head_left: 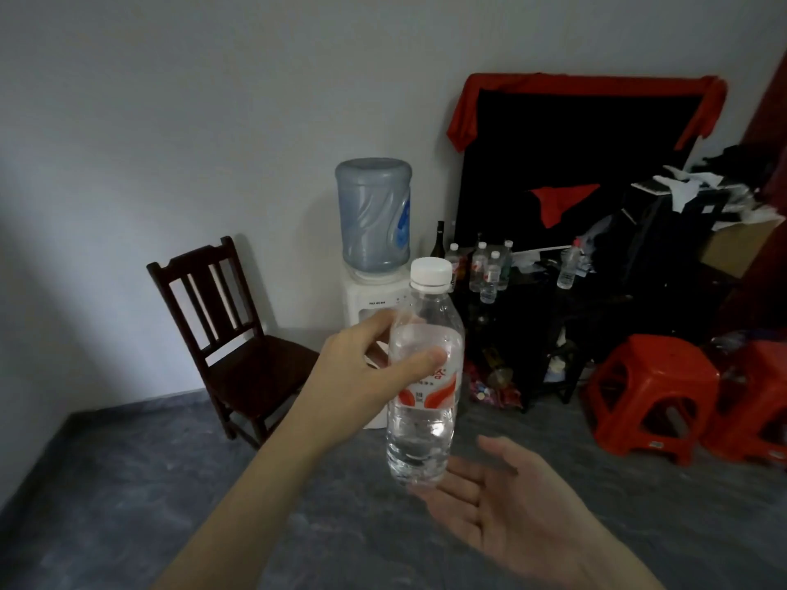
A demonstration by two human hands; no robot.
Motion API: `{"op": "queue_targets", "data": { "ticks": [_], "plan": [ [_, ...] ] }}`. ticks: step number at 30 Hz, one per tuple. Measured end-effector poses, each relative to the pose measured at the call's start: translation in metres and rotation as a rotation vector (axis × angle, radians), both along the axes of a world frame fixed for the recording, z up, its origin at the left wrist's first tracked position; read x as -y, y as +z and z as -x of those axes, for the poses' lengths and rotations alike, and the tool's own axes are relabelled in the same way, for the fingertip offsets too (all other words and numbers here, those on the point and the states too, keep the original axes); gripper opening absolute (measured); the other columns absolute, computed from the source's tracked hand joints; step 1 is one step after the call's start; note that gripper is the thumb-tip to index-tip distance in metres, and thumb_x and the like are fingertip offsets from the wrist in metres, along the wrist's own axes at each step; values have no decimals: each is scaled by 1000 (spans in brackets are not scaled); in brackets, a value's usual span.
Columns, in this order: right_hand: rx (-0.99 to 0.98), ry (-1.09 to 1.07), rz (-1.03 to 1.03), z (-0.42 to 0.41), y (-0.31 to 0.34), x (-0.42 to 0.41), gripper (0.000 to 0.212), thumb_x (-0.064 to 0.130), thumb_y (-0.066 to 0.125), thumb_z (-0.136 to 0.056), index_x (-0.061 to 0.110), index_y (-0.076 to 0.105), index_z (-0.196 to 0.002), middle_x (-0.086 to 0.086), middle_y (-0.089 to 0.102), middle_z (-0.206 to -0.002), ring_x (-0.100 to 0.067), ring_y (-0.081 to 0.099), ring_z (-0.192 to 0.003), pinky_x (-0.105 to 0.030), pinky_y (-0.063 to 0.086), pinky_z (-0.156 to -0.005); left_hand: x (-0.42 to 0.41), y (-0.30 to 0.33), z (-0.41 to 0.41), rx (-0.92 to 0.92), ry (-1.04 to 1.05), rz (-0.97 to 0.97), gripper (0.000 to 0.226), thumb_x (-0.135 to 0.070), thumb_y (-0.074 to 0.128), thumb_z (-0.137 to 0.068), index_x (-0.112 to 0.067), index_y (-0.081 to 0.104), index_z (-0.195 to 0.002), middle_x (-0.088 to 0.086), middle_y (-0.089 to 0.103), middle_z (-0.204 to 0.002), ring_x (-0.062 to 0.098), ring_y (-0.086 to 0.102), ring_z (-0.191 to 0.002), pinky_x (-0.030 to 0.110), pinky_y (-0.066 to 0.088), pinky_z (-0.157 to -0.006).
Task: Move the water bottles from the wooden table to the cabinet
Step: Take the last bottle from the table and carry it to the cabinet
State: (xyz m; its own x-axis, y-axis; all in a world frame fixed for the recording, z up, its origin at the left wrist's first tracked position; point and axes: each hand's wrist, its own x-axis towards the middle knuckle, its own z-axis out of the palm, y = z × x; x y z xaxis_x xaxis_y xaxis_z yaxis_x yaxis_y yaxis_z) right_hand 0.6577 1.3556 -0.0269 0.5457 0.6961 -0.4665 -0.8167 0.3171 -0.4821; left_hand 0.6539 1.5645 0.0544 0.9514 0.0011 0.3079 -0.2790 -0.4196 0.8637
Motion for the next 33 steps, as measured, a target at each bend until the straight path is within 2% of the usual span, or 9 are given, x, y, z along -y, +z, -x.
{"op": "queue_targets", "data": {
  "ticks": [2, 7, 13, 20, 25, 29, 31, 33],
  "plan": [
    [-5, -11, 5, -24, -1, 2, 61, 39, 46, -92, -8, 59, -128, -26, 56, -137, -33, 65, -105, -37, 53, -89, 0, -2, -27, -18, -24, -3, 54, -69, 67, -72, -37, 69, -115, -14, 77, -104, 12, 75, -96, 45, 61, -88],
    [-38, -50, 42, -88, -8, 11, 63, 41, 40, -95, -9, 60, -127, -26, 55, -137, -33, 44, -136, -37, 37, -107, 5, -11, -95, -47, -68, -26, 54, -71, 67, -71, -42, 67, -116, -18, 76, -108, 5, 73, -98, 35, 61, -88],
    [-73, -68, 63, -180, -20, 31, 61, 40, 43, -93, -8, 61, -126, -25, 56, -137, -33, 43, -138, -37, 40, -104, 24, -20, -186, -69, -70, -40, 55, -73, 65, -68, -44, 66, -114, -20, 75, -107, 4, 72, -96, 27, 58, -83],
    [-99, -19, 61, -295, -21, 58, 62, 35, 58, -79, -8, 64, -123, -24, 59, -134, -36, 56, -121, -41, 48, -91, 54, -19, -293, -111, -61, 5, 57, -68, 70, -67, -39, 67, -117, -14, 76, -108, 11, 73, -101, 43, 61, -90],
    [-116, -15, 138, -369, -31, 68, 60, 37, 57, -81, -9, 66, -118, -25, 62, -130, -37, 53, -128, -41, 37, -108, 66, -29, -355, -131, -63, -1, 55, -62, 74, -68, -40, 66, -118, -17, 76, -109, 6, 72, -101, 33, 61, -86],
    [-138, -38, 170, -424, -47, 66, 52, 30, 53, -83, -14, 69, -106, -32, 63, -123, -48, 62, -109, -47, 34, -114, 64, -39, -406, -152, -56, -25, 50, -61, 74, -69, -44, 67, -115, -20, 75, -108, 4, 72, -100, 32, 62, -87],
    [-134, -53, 213, -453, -53, 61, 50, 29, 53, -83, -14, 71, -100, -34, 63, -120, -51, 64, -104, -50, 38, -110, 60, -46, -432, -159, -51, -23, 50, -62, 75, -69, -45, 67, -115, -20, 75, -109, 3, 71, -99, 31, 62, -85],
    [-149, -84, 241, -482, -60, 55, 49, 28, 53, -83, -15, 72, -96, -36, 64, -115, -53, 66, -97, -54, 48, -97, 55, -55, -462, -157, -49, -33, 49, -63, 75, -69, -49, 66, -114, -22, 75, -108, 2, 71, -98, 24, 60, -80]
  ]
}}
